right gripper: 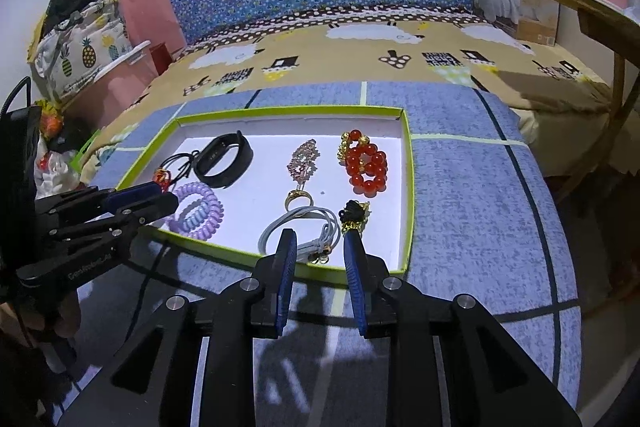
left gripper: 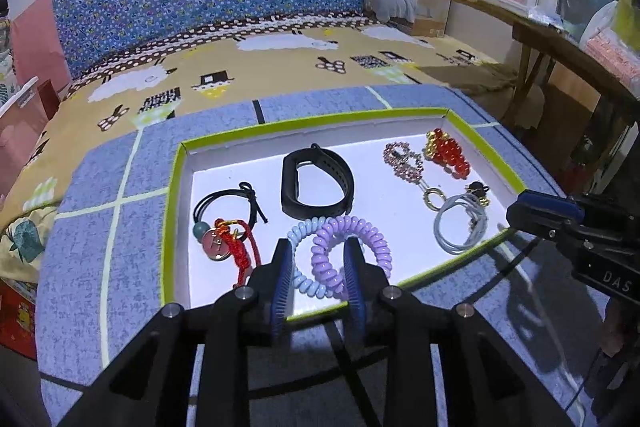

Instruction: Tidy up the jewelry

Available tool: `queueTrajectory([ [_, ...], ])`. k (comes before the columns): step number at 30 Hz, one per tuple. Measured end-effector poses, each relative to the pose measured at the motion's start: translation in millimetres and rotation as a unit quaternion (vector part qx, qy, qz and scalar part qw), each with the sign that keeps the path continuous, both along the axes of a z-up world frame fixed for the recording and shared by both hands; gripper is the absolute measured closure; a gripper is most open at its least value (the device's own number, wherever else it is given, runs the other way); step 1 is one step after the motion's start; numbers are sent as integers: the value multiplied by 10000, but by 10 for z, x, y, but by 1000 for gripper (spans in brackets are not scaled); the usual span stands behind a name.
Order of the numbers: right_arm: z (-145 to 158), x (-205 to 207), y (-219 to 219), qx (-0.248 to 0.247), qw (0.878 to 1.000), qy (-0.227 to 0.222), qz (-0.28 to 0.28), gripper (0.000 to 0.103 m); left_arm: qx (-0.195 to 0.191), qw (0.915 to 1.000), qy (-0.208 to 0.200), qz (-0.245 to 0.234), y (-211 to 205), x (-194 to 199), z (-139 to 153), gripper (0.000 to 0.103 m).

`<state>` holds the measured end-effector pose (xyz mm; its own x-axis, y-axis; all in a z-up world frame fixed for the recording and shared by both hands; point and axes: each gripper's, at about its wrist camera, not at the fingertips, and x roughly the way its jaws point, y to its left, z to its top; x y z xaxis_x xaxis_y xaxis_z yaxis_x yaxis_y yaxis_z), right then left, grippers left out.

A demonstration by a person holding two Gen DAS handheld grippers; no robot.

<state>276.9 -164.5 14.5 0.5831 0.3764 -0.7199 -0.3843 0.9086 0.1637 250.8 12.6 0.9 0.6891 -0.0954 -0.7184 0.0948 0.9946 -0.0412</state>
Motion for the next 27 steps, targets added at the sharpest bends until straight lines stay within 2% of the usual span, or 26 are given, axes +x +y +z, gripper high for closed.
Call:
queueTrajectory([
  [11, 267, -543, -30, 155, 9989, -419, 105, 78, -177, 9989, -426, 38, -62, -571, 280, 75],
  [15, 318, -787, -20, 98, 9982, -580, 109, 78, -236, 9985, -490, 55, -109, -817, 303, 75],
  [27, 302, -1450, 24, 29, 9959, -862, 261, 77, -75, 9979, -640, 116, -224, -1394, 287, 75],
])
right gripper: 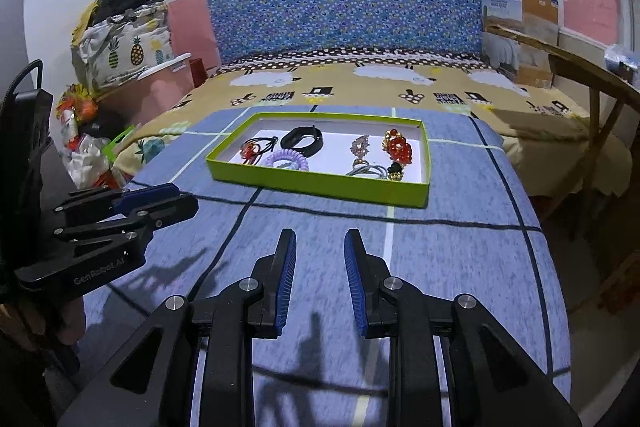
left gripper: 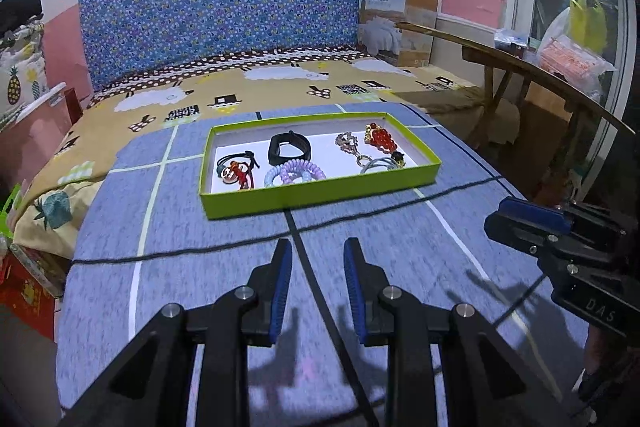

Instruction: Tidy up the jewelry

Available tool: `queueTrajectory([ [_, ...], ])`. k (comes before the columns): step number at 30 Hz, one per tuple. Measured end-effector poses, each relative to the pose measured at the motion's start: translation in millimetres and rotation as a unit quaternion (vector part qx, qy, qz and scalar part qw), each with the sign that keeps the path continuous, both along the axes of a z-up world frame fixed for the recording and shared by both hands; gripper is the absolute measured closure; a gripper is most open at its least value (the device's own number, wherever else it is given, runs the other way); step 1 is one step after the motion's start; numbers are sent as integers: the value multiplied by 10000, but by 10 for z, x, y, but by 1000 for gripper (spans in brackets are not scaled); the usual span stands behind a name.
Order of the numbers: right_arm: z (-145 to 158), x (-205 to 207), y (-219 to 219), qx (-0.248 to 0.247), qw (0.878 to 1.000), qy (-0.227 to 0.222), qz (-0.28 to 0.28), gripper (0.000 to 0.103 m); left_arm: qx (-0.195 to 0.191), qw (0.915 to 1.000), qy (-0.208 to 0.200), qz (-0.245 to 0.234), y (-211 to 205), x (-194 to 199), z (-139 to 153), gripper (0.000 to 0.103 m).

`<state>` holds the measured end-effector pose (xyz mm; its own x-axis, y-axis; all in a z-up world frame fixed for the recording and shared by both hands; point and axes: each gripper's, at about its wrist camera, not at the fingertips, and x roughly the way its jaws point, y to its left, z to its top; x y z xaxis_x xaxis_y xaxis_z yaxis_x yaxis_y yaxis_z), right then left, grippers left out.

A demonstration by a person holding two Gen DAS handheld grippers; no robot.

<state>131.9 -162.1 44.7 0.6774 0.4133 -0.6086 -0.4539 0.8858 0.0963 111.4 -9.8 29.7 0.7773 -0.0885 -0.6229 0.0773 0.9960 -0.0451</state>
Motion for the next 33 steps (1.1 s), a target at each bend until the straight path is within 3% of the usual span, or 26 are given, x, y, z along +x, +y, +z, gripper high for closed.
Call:
queueTrajectory([
  [13, -50, -354, -66, 24, 9994, -319, -152, 77, 93, 9995, -252, 160, -18, -379, -87, 75],
  [33, -123, -351, -61, -55, 9995, -241, -175, 77, 81, 9994, -227, 265, 23, -419, -128, 75],
])
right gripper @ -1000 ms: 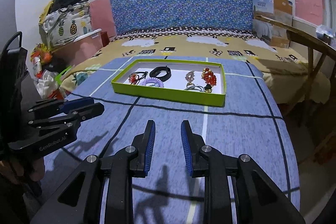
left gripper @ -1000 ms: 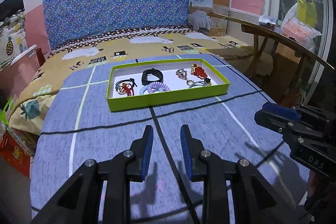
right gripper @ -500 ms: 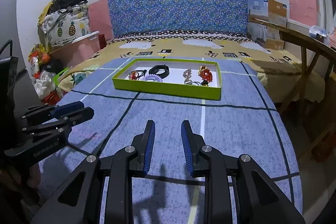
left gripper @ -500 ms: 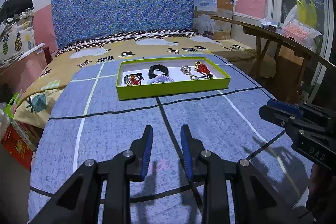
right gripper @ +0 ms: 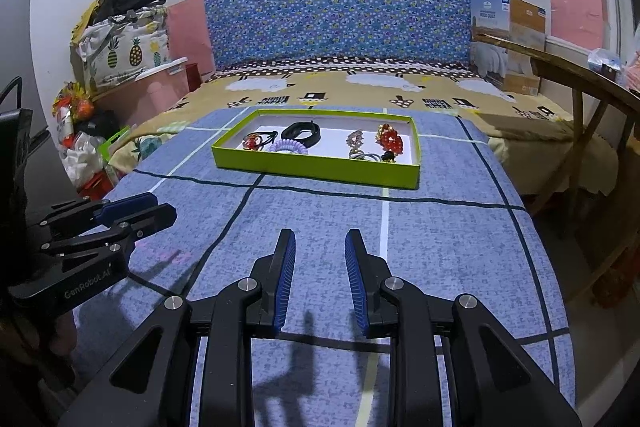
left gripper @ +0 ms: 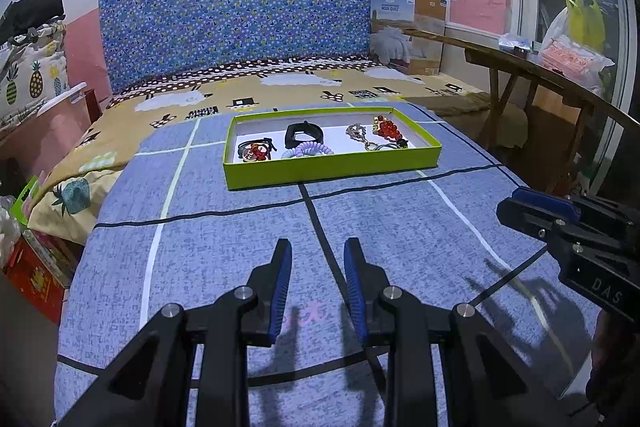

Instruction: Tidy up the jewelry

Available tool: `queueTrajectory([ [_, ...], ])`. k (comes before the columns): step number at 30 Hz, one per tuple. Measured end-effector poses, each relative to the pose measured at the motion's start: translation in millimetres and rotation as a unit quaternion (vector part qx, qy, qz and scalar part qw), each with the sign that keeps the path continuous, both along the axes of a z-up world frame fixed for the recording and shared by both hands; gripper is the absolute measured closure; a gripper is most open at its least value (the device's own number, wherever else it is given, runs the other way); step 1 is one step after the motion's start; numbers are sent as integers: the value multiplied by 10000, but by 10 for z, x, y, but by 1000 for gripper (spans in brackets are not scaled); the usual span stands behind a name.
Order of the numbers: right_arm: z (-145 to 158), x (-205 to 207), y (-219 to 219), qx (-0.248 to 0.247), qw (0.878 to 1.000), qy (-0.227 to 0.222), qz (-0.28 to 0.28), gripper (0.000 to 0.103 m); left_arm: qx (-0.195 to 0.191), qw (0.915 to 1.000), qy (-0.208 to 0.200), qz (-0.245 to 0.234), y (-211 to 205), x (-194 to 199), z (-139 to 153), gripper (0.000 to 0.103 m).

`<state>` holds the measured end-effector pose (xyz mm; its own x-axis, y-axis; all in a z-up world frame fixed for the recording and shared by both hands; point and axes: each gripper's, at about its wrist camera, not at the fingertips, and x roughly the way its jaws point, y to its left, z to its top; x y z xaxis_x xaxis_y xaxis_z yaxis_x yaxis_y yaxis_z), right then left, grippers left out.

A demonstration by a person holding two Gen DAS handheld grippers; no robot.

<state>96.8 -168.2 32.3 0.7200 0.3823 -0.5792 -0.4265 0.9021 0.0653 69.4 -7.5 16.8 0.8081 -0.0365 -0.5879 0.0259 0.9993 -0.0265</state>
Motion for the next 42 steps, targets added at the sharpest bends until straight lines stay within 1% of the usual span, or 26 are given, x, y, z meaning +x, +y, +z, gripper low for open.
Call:
queueTrajectory([
  [42, -7, -19, -18, -13, 10000, 0, -4, 77, 23, 10000, -36, 0, 3, -26, 14, 75],
])
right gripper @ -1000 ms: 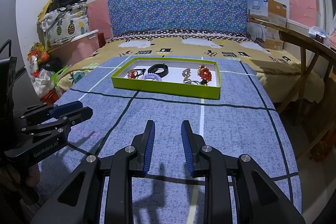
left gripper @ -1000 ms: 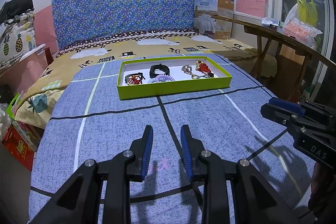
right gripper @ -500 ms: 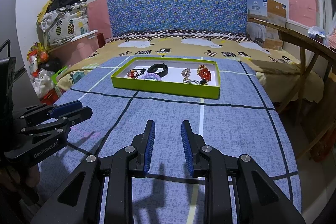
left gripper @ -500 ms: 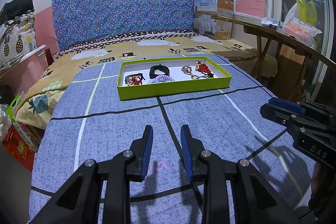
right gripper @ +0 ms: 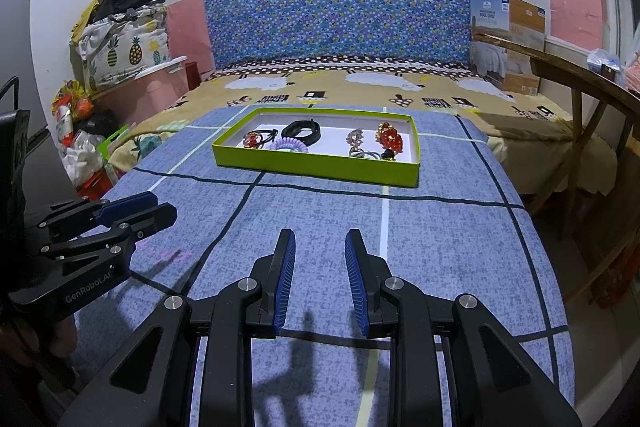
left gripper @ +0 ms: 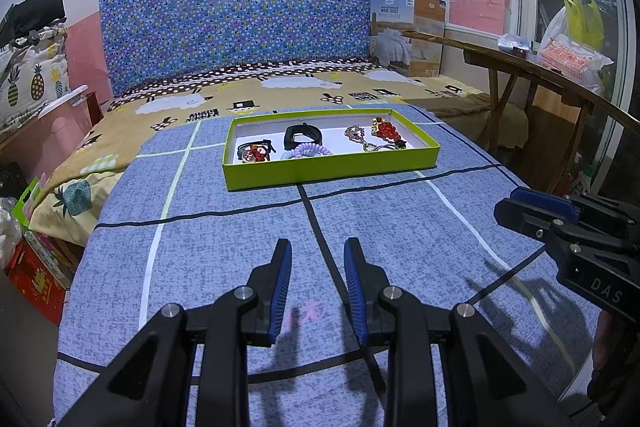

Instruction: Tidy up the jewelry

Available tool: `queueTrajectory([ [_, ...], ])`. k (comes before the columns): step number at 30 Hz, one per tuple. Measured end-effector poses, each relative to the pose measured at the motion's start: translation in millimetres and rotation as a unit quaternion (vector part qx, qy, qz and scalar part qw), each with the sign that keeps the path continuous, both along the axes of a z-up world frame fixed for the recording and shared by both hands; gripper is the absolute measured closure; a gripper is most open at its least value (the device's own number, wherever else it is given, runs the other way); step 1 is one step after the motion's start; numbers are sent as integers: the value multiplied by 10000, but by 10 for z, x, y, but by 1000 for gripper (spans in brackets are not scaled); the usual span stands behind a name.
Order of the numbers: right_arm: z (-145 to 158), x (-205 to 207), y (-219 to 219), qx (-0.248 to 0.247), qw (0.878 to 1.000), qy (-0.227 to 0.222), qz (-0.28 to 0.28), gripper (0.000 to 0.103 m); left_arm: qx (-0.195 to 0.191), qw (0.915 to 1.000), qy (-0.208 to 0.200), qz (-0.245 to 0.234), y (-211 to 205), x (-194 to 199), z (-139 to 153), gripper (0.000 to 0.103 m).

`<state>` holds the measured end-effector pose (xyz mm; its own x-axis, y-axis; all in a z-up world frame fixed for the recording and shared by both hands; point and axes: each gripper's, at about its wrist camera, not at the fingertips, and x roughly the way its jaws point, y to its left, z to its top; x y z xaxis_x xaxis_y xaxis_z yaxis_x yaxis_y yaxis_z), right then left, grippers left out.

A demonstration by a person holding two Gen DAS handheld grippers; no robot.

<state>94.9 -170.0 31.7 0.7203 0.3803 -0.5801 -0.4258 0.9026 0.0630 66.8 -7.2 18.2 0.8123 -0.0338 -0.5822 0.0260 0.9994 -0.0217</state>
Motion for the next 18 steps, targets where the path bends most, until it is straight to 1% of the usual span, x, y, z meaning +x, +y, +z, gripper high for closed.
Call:
queueTrajectory([
  [9, -8, -10, -9, -4, 10000, 9, -6, 77, 53, 10000, -46, 41, -38, -14, 11, 75],
  [16, -28, -8, -9, -12, 10000, 22, -13, 77, 55, 9999, -38, 82, -39, -10, -11, 75],
  [18, -27, -7, -8, -13, 10000, 19, -11, 77, 6, 10000, -21, 79, -28, -3, -15, 75],
])
